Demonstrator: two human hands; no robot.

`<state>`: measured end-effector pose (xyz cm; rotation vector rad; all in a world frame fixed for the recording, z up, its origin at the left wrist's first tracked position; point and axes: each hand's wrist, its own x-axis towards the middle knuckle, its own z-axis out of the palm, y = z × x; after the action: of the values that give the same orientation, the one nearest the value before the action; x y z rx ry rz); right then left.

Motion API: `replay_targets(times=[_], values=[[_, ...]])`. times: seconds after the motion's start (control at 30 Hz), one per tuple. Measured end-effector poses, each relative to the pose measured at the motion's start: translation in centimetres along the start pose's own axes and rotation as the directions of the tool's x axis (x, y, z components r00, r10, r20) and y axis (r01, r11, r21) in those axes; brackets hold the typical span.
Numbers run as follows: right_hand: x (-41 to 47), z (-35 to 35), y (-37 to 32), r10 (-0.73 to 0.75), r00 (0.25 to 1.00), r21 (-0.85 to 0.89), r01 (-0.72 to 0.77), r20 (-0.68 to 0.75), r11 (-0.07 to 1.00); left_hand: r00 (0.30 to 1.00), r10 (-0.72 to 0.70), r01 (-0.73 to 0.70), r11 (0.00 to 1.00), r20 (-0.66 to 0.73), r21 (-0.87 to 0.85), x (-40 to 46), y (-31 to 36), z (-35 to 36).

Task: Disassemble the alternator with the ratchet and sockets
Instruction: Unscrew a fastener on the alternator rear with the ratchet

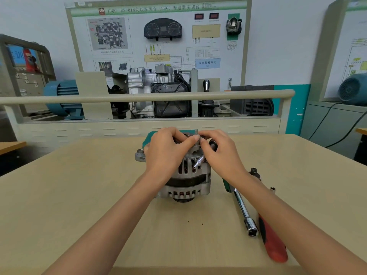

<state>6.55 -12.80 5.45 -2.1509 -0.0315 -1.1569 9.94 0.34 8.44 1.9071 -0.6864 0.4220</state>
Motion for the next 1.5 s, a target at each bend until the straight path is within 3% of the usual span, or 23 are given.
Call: replay_targets(times=[0.2,0.4,0.6,0.7,0.8,0.87,0.97,1.07,1.2,1.43,1.5], values=[[0.1,0.0,0.1,0.005,1.0,-0.007,-0.005,0.011,1.0,0.995,0.064,-0.064,0.998,0.082,0.0,0.4,-0.8,-0.7],[0.1,0.0,0.2,0.011,1.0,-0.014,-0.011,0.003,1.0,0.999,0.037,-0.038,0.998,-0.008,-0.046,0.1,-0.7,-0.3],[0.0,0.0,0.1,0.004,1.0,-0.026,-0.003,0.012,1.0,0.99,0.092,-0.103,0.99,-0.111,-0.101,0.4,-0.1,-0.3],[0.0,-0.1,0.1,0.0,1.0,-0.035,0.0,0.026,0.999,0.982,-0.04,-0.015,0.958,-0.183,-0.288,2.3,-0.4,-2.9],[0.0,0.1,0.3,-0.006,1.0,-0.039,0.007,0.021,0.999,0.962,-0.266,0.211,0.869,-0.062,-0.447,4.1,-2.9,-6.0],[0.0,0.2,0.5,-0.008,1.0,-0.039,0.008,0.003,0.999,0.92,-0.392,0.377,0.856,0.033,-0.354,4.1,-5.6,-6.9],[0.0,0.3,0.6,-0.025,1.0,-0.04,0.024,-0.013,0.999,0.872,-0.484,0.489,0.869,0.072,-0.079,2.9,-9.8,-6.6],[0.0,0.4,0.7,-0.042,0.999,-0.049,0.041,-0.012,0.998,0.853,-0.504,0.486,0.862,0.136,0.147,1.6,-13.0,-5.8],[0.0,0.4,0.7,-0.058,0.998,-0.057,0.058,-0.008,0.997,0.882,-0.457,0.369,0.821,0.116,0.435,0.8,-15.1,-5.0],[0.1,0.3,0.8,-0.043,0.999,-0.043,0.043,-0.002,0.998,0.885,-0.452,0.328,0.776,0.112,0.538,0.6,-15.7,-4.7],[0.2,0.2,0.8,-0.029,1.0,-0.04,0.03,0.007,0.999,0.921,-0.384,0.303,0.807,0.06,0.507,0.9,-14.7,-4.7]])
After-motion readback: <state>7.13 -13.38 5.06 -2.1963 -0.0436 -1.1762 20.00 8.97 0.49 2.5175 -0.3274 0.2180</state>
